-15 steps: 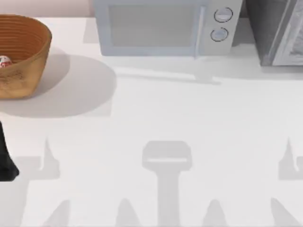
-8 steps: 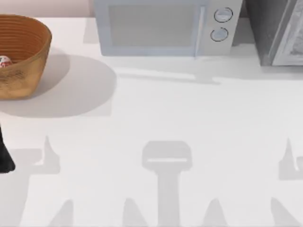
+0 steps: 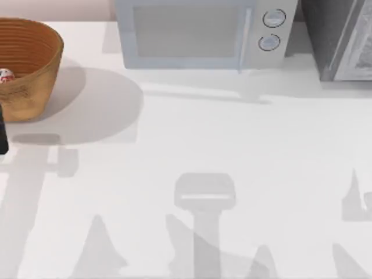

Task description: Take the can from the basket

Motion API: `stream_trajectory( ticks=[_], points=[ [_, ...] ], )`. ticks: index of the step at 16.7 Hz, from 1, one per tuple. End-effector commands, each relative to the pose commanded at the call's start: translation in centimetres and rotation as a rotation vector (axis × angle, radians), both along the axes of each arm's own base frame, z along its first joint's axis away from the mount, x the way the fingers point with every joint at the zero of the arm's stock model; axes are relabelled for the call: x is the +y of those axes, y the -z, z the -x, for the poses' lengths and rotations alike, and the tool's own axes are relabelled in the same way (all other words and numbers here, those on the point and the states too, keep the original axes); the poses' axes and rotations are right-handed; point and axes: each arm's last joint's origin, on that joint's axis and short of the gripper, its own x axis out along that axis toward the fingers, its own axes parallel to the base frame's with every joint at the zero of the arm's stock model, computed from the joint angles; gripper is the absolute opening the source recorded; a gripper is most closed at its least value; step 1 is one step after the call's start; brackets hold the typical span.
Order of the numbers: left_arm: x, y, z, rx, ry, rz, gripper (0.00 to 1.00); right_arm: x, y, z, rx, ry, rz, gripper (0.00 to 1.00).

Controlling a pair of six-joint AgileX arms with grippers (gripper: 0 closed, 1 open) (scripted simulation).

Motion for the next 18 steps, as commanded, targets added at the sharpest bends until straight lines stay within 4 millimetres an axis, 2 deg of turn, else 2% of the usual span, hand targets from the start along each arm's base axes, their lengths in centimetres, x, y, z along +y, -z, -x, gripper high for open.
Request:
stream_trajectory(
  ticks=[4,7,10,13,15,18],
  points=[
    [0.8,-2.4,-7.3,0.286,0.005,0.009,1.00,0.0,0.0,0.0,0.000,0.000,0.000,1.00],
    [1.7,-2.3,-13.6,0.491,0.010,0.020,1.00,0.0,0.0,0.0,0.000,0.000,0.000,1.00],
    [2.9,-0.7,-19.6,0.668,0.016,0.031,1.00,0.0,0.0,0.0,0.000,0.000,0.000,1.00],
    [4.1,1.7,-24.6,0.797,0.024,0.039,1.00,0.0,0.0,0.0,0.000,0.000,0.000,1.00],
    [4.9,3.4,-27.2,0.855,0.030,0.041,1.00,0.0,0.0,0.0,0.000,0.000,0.000,1.00],
    [5.9,5.5,-29.9,0.902,0.037,0.039,1.00,0.0,0.0,0.0,0.000,0.000,0.000,1.00]
  ],
)
